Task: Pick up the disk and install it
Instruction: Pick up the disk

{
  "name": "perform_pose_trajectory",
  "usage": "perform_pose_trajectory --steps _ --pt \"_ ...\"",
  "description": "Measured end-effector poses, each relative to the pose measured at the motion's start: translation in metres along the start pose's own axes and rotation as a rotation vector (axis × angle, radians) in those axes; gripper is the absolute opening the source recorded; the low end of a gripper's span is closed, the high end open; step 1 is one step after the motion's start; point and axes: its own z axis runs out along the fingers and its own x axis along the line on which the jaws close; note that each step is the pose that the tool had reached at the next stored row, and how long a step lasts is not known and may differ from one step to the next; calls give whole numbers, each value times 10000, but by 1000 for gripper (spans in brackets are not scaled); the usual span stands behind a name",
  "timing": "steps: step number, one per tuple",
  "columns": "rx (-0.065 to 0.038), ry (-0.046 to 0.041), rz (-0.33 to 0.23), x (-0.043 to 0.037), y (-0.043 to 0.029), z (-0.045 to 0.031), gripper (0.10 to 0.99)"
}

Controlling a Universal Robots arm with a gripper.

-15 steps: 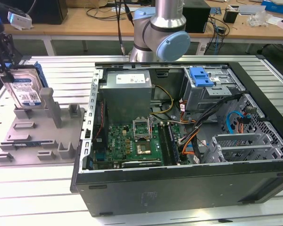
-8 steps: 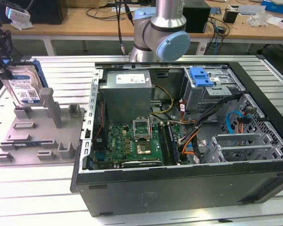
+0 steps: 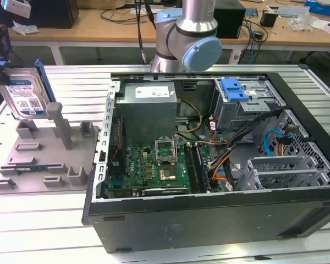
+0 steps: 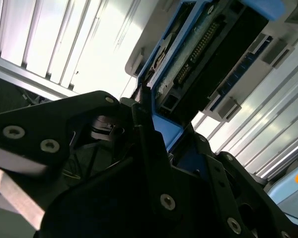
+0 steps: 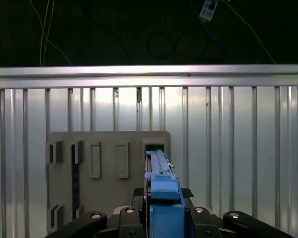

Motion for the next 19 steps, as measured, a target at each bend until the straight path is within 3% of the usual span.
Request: perform_pose_trajectory --steps 19 --pt "0 0 0 11 7 -481 365"
